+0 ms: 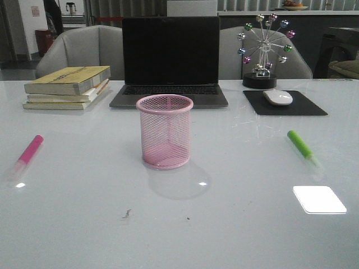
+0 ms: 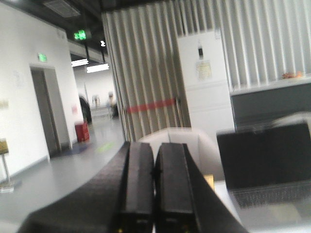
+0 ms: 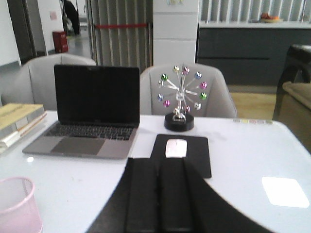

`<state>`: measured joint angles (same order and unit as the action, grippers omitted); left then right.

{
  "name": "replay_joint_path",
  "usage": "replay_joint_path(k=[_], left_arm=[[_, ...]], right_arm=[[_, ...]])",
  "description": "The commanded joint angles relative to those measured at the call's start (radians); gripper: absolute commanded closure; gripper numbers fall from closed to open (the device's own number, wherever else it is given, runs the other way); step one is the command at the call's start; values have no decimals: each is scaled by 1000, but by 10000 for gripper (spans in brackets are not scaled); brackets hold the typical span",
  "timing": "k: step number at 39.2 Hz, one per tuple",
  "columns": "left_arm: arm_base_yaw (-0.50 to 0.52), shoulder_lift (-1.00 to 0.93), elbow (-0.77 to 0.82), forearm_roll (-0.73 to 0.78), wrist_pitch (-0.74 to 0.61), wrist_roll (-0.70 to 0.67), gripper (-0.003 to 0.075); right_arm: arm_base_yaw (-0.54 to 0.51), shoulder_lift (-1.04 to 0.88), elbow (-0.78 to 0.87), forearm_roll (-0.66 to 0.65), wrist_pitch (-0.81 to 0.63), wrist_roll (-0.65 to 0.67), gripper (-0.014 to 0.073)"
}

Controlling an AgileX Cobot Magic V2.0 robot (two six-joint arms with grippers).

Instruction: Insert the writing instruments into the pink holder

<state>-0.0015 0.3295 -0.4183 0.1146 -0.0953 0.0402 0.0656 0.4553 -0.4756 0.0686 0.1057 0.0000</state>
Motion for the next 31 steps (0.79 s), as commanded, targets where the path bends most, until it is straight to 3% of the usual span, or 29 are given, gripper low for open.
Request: replay_joint_path(k=[1, 20, 25, 31], left_arm=[[-8, 90, -35, -3, -36, -12, 629], [-8, 394, -35, -17, -32, -12, 623], [-8, 402, -35, -17, -32, -12, 528], [-8, 402, -35, -17, -32, -12, 384]], right_arm=[[-3, 77, -38, -6, -73, 0, 543], [-3, 287, -38, -6, -66, 0, 543], [-3, 329, -38, -6, -60, 0, 520], [-3, 343, -38, -6, -41, 0, 326]])
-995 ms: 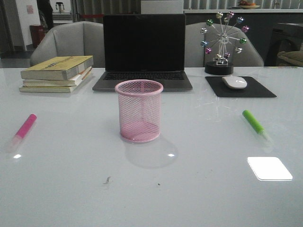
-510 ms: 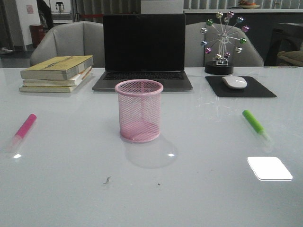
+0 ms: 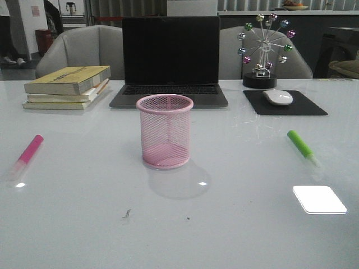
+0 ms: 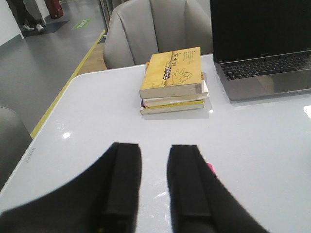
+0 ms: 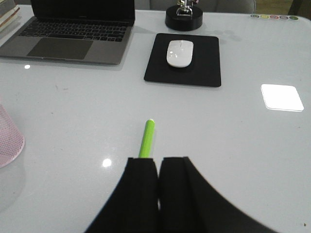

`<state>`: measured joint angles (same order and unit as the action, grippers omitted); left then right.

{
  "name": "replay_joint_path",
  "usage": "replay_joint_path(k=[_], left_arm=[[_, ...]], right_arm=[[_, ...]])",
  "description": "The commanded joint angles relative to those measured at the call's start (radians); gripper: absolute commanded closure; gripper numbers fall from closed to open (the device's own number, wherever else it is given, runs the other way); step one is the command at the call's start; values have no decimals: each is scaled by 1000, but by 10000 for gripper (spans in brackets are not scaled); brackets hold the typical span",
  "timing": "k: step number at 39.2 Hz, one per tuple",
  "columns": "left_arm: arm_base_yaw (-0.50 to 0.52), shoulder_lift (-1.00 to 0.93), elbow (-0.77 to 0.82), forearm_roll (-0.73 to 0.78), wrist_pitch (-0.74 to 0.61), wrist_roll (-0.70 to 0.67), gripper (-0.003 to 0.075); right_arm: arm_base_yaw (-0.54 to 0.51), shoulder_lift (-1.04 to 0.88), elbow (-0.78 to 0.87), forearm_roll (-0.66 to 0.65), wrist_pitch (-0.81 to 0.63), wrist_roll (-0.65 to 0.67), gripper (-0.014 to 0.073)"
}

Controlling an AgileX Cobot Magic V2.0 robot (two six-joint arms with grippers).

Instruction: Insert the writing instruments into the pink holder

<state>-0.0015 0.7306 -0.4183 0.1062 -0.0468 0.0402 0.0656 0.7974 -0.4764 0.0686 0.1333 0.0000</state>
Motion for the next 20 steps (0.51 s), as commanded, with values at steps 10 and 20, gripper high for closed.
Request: replay_joint_path(k=[10, 20], left_arm=[[-8, 1, -35, -8, -101, -12, 349], [-8, 1, -35, -8, -120, -12, 353]], right_arm=[[-3, 1, -37, -6, -66, 0, 136], [-3, 1, -32, -3, -45, 0, 135]])
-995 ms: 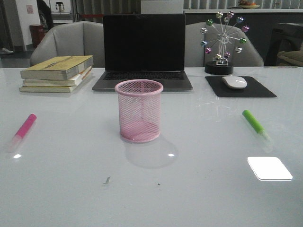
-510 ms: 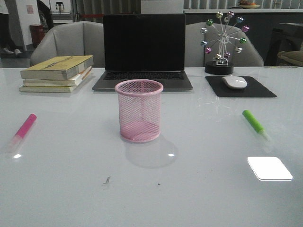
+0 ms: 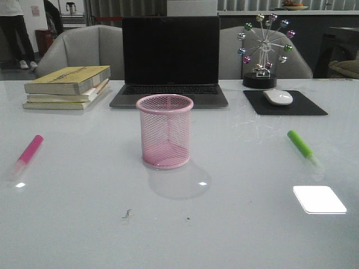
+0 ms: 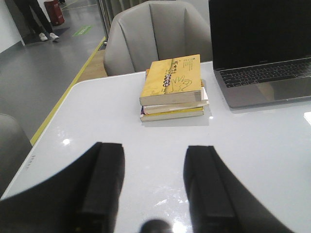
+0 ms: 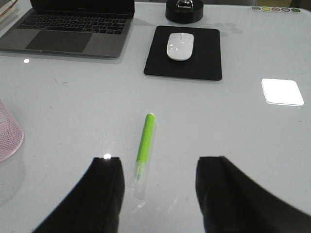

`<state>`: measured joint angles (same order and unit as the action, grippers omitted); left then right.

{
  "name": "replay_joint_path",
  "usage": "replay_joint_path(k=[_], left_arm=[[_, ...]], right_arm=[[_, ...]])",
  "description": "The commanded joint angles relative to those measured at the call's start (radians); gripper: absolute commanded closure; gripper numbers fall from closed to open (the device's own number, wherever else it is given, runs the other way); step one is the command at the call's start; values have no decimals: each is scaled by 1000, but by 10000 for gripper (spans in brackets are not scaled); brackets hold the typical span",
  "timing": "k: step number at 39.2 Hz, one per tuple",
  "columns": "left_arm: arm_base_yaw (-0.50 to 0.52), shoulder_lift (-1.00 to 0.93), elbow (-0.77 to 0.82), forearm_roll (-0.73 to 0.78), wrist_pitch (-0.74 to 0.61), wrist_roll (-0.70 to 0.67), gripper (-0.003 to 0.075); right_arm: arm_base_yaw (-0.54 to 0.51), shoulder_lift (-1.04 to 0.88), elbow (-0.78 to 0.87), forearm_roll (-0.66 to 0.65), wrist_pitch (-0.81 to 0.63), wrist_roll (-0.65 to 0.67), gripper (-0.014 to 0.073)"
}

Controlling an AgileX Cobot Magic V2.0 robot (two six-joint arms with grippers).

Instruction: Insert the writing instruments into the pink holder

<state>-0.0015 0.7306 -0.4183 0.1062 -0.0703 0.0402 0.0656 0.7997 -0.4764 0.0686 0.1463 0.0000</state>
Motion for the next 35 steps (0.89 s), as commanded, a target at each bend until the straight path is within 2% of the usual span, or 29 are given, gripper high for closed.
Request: replay_joint_path(k=[1, 14, 26, 35], left_arm=[[-8, 1, -35, -8, -96, -12, 356], [-8, 1, -35, -8, -96, -12, 400], [-8, 1, -35, -8, -96, -12, 454], [-8, 1, -35, -8, -96, -12, 518]], right_arm=[[-3, -1, -32, -1, -54, 0, 135], [-2, 134, -113, 4, 46, 0, 137], [-2, 415, -359, 4, 253, 0, 137], [-2, 643, -584, 4, 340, 0, 137]])
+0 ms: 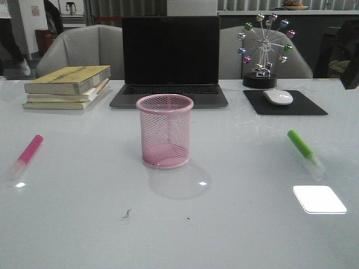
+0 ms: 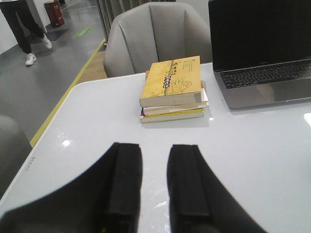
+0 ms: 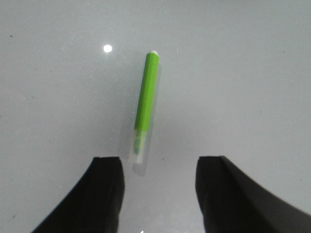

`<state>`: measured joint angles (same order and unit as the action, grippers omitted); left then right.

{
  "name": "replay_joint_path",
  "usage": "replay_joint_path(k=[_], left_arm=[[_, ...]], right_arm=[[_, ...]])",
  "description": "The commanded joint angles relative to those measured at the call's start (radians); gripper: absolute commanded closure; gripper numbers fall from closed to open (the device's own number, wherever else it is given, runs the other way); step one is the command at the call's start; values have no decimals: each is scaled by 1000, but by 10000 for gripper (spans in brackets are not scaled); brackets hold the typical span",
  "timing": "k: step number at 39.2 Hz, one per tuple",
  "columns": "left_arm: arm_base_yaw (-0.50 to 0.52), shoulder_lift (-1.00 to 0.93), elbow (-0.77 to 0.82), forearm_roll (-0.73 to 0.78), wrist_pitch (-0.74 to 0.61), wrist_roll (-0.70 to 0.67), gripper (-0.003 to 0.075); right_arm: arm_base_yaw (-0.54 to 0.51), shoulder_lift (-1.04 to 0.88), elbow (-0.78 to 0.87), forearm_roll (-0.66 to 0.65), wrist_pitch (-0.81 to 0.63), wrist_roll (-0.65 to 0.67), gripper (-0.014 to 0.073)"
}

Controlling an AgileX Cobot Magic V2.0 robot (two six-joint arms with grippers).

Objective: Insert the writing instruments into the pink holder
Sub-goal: 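Lower the right gripper over the green marker and close on it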

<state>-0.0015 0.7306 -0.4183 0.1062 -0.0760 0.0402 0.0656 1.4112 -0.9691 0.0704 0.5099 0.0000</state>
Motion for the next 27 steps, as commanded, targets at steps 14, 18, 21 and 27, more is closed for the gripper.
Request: replay_joint_path(k=[14, 18, 21, 27], left_arm=[[-8, 1, -35, -8, -90, -12, 599], [-8, 1, -35, -8, -90, -12, 623], [-8, 1, -35, -8, -90, -12, 629], [-8, 1, -35, -8, -90, -12, 629]], right_arm=[[-2, 341, -416, 2, 152, 0, 137], [-2, 423, -494, 2, 217, 0, 137], [-2, 475, -538, 2, 255, 0, 137], [-2, 552, -607, 4, 297, 0, 137]])
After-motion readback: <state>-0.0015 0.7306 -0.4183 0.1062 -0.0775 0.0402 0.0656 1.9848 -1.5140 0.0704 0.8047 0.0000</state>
